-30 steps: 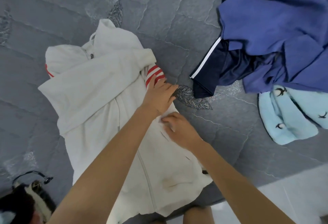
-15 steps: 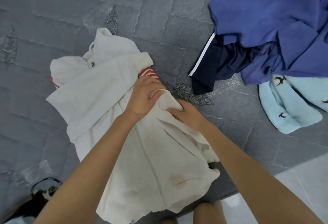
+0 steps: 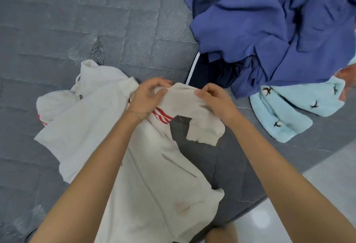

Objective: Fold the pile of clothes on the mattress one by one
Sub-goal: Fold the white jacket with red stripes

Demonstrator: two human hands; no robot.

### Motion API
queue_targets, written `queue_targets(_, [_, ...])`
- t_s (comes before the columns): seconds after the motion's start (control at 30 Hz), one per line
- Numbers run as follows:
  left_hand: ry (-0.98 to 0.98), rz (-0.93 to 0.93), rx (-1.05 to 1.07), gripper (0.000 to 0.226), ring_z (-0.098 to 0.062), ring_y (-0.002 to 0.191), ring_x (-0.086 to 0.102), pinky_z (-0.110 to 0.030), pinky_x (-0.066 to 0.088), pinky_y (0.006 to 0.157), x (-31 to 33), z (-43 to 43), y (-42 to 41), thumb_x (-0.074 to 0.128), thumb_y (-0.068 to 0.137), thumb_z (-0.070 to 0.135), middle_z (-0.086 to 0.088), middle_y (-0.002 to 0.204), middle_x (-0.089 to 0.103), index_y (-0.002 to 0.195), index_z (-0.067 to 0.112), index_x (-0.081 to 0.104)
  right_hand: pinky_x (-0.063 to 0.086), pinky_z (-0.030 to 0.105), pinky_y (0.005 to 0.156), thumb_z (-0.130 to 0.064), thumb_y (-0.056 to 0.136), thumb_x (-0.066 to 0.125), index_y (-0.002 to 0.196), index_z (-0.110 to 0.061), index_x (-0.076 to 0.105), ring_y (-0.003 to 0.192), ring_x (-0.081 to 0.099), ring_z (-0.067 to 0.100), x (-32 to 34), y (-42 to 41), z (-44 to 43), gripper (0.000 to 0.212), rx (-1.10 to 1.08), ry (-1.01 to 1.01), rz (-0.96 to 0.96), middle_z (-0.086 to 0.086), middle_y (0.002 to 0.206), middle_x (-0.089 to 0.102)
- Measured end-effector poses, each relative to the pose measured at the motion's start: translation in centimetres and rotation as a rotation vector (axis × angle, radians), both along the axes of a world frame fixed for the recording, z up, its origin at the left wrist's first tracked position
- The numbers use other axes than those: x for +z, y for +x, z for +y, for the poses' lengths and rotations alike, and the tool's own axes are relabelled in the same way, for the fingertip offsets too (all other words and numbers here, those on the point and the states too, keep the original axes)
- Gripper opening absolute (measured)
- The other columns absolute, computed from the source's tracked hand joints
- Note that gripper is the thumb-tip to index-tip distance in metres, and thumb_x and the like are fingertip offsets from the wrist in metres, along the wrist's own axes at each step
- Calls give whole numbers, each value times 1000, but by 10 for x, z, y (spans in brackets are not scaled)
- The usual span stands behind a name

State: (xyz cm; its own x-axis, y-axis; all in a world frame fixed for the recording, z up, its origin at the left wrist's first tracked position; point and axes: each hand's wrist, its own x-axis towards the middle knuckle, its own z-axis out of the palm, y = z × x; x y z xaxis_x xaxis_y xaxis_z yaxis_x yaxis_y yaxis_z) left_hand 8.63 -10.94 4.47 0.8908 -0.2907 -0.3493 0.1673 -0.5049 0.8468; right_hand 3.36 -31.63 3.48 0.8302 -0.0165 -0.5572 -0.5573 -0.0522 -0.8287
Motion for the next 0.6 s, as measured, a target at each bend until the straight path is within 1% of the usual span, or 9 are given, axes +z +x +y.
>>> queue_targets(0.07, [9,84,-112,25,-9,125,45,-21,30,111,1,-15,6,51,91,-8,-1,122,59,109,7,61,33,13,57,-15,91,63,78,-8,47,55,37,-1,6,4,-15,22,5,-129,-115,-6,65,41])
queue_targets(0.13, [-62,148,-111,29,-7,121,46,-13,33,105,6,-36,15,45,95,-6,-1,123,55,119,5,55,35,15,59,-16,89,66,80,-8,48,60,40,1,13,3,-25,21,25,-229,-183,-5,69,48])
queue_targets(0.2, [-69,171,-134,27,-1,113,48,-3,33,94,11,-61,26,40,101,6,4,122,55,123,6,54,40,23,63,-17,86,68,81,-9,49,69,50,11,19,2,-32,21,73,-297,-221,0,78,59])
queue_targets(0.3, [48,288,-351,32,6,96,54,3,34,81,13,-91,43,39,103,28,7,110,62,117,12,62,42,31,71,-13,83,70,81,-13,49,81,57,21,23,2,-44,21,144,-406,-273,4,88,66])
queue_targets(0.37, [200,361,-522,39,-3,82,53,-5,37,69,10,-102,50,45,100,36,2,96,61,109,4,66,44,33,74,-11,82,71,81,-16,47,86,59,21,22,2,-51,24,137,-472,-281,2,93,69])
queue_targets(0.47, [252,278,-564,28,-9,77,51,-13,38,67,5,-111,53,56,96,24,-2,86,61,98,-1,68,45,40,85,-12,83,69,87,-15,46,100,60,22,12,1,-64,24,161,-560,-219,2,108,68])
queue_targets(0.5, [206,248,-526,21,-7,75,52,-14,39,71,5,-113,52,57,95,18,-1,84,61,93,1,68,44,40,89,-16,84,69,95,-14,49,105,59,21,8,1,-67,24,184,-559,-169,2,114,66])
queue_targets(0.53, [153,220,-487,15,-6,76,52,-17,40,74,6,-115,50,57,95,14,-1,83,61,89,5,68,44,38,91,-23,84,70,108,-15,50,107,58,19,7,0,-70,33,209,-521,-108,-1,117,64])
queue_targets(0.6, [77,175,-437,13,-9,79,49,-23,39,76,9,-118,49,55,95,10,-3,83,58,86,9,65,45,25,83,-42,86,67,135,-27,42,99,58,10,7,-1,-73,58,201,-335,9,-7,111,62])
